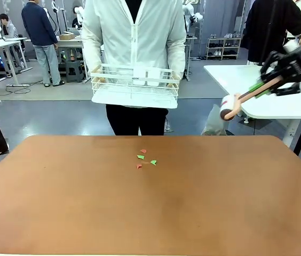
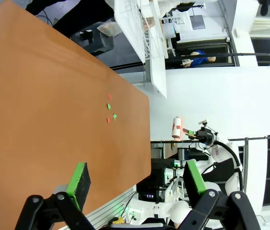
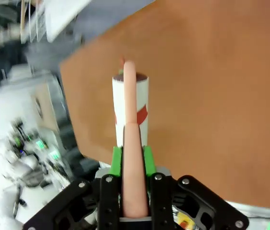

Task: Clean the table.
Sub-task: Clean the table with the Lint Roller when the human lifts the Dish drying rack.

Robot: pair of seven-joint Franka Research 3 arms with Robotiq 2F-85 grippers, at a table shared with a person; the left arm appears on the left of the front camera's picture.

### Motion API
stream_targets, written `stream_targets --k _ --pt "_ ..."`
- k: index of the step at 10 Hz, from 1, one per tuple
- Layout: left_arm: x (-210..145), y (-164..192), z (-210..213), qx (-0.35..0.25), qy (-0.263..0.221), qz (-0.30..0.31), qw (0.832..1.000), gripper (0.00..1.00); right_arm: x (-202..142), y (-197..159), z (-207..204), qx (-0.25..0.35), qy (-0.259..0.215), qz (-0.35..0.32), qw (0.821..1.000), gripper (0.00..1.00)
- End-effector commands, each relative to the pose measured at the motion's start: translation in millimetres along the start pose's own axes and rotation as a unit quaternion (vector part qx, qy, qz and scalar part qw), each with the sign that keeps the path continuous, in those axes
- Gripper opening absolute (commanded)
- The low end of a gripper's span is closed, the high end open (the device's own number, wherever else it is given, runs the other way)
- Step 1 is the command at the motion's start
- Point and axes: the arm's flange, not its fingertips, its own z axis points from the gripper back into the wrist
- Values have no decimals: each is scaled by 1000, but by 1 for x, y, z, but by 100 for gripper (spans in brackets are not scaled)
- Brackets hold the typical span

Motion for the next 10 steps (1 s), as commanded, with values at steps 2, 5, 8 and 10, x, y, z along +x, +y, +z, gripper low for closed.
stream_targets --k 2,5,8,10 --pt "1 -1 2 -15 -6 3 1000 100 26 -2 -76 14 72 104 992 21" --pt "1 -1 2 -15 -6 3 1000 100 46 -11 -129 12 62 116 991 21" --pt "1 -1 2 -15 -6 3 1000 100 36 -16 -128 2 82 112 990 21" --pt "1 -1 2 -15 -6 3 1000 100 36 -16 -128 2 82 112 990 21"
